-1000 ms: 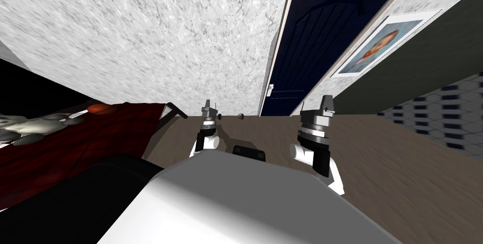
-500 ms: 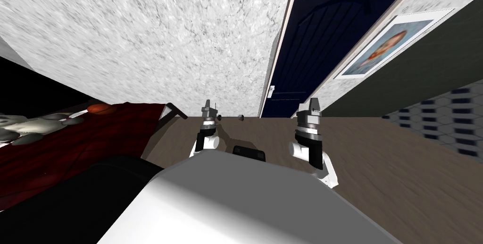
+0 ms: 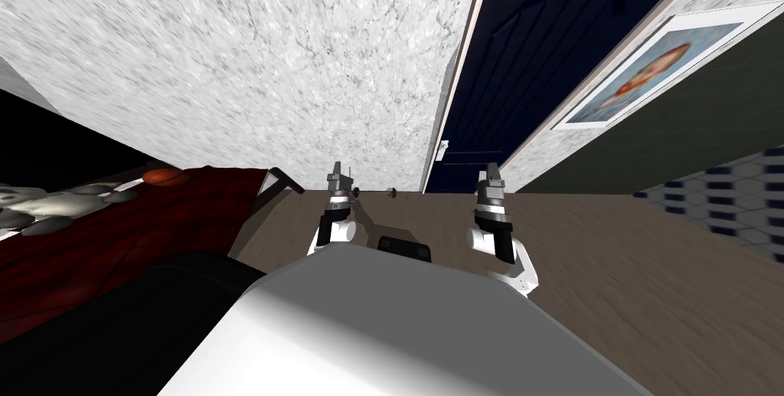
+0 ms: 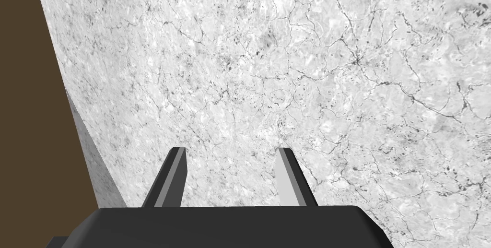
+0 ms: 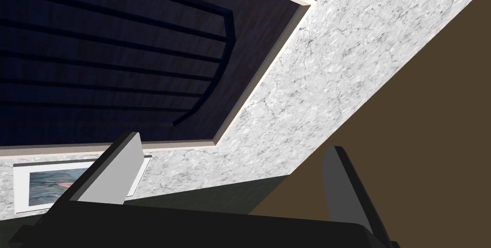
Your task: Pull the door open
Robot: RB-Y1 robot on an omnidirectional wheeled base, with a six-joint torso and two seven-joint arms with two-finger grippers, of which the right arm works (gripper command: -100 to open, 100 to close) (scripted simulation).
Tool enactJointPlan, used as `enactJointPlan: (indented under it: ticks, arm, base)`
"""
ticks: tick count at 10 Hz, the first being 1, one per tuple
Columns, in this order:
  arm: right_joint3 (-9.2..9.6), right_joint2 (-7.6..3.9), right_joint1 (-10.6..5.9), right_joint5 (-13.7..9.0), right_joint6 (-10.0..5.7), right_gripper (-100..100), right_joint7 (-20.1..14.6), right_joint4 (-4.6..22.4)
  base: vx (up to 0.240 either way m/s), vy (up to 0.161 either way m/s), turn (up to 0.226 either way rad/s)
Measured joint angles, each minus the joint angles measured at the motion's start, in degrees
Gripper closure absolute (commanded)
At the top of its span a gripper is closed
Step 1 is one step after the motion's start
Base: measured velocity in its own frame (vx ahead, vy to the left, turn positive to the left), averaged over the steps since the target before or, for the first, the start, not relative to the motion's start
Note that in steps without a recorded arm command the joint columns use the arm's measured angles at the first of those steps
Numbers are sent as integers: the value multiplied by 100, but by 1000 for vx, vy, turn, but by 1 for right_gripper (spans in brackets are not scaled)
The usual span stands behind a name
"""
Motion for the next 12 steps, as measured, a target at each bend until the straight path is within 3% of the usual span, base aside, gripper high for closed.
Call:
enactJointPlan:
  ticks: [5,9,12]
  arm:
    - [-64,-248,-400,182,-162,-100,583,928]
    - [-104,-393,-584,269,-206,-100,876,1420]
    - [-137,-517,-816,370,-288,-100,1184,1930]
  base:
    - [95,-13,32]
    - [55,-5,17]
    - [89,-7,36]
